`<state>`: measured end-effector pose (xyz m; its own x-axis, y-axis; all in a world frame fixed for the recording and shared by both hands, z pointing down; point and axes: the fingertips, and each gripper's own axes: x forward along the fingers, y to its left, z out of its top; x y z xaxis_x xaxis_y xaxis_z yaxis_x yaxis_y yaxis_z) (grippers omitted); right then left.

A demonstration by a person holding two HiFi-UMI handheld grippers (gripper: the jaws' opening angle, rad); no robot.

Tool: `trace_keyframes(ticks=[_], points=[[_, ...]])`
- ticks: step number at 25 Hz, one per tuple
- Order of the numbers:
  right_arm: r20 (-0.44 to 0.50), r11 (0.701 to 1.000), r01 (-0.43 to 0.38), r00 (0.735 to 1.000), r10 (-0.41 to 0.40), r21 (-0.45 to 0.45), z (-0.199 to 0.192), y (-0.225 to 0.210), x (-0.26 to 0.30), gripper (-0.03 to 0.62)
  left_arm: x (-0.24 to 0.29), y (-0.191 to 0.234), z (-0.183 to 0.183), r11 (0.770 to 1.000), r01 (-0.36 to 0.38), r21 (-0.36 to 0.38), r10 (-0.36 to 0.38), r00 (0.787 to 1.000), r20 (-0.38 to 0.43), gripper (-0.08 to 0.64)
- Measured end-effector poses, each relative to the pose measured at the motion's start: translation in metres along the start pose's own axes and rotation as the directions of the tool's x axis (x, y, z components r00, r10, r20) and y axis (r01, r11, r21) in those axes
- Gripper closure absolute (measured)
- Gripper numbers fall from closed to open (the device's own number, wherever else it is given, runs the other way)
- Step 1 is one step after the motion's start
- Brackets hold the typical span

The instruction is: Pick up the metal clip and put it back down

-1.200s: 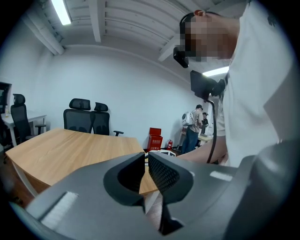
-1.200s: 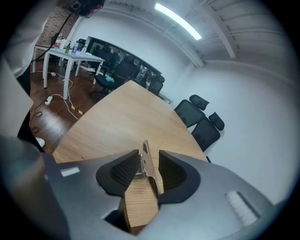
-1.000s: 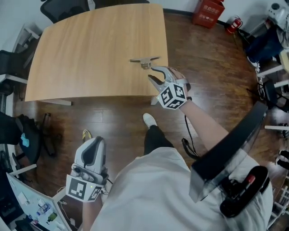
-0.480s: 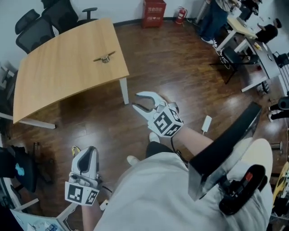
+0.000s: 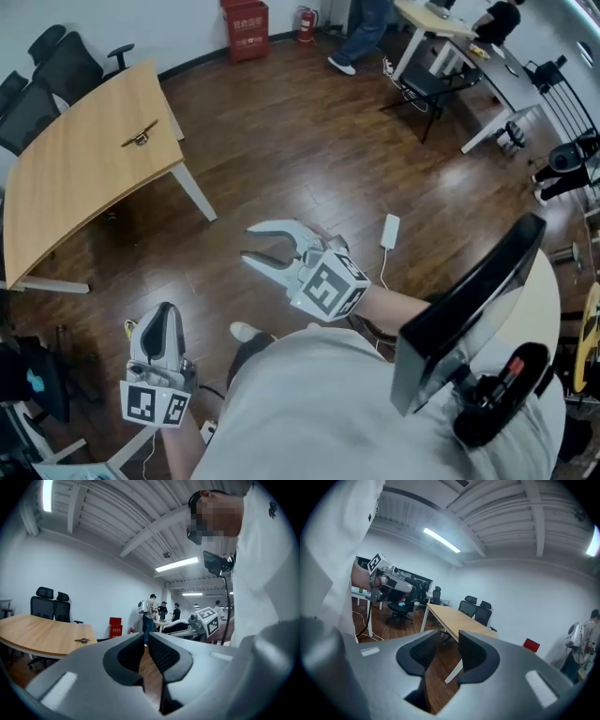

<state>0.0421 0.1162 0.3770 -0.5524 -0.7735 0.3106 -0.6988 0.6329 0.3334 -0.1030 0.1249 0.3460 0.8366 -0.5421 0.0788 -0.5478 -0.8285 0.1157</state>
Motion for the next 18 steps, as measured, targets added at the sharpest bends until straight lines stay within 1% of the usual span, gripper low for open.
trace_keyframes(ticks=[3,8,12,18], points=[[0.019,1.000,0.018,1.000,-0.018,0.012,-0.009,0.001,-0.047,0.459,0.013,-0.048,-0.007,1.000,0.024,0.009,-0.024,1.000,-0.010,0.545],[0.054,0.999,0.025,0.998,-0.026,0.035,-0.017,0.007,-0.099,0.459,0.012,-0.102,-0.020,0.999,0.039,0.001,-0.039,0.998,-0.050,0.545],[0.066,0.998,0.049,0.997,-0.052,0.040,-0.023,0.006,-0.131,0.460,0.015,-0.130,-0.026,0.999,0.053,0.013,-0.052,0.996,-0.074,0.545],[0.073,0.997,0.065,0.995,-0.068,0.046,-0.030,0.012,-0.161,0.462,0.020,-0.160,-0.024,0.996,0.078,0.037,-0.076,0.995,-0.065,0.545]])
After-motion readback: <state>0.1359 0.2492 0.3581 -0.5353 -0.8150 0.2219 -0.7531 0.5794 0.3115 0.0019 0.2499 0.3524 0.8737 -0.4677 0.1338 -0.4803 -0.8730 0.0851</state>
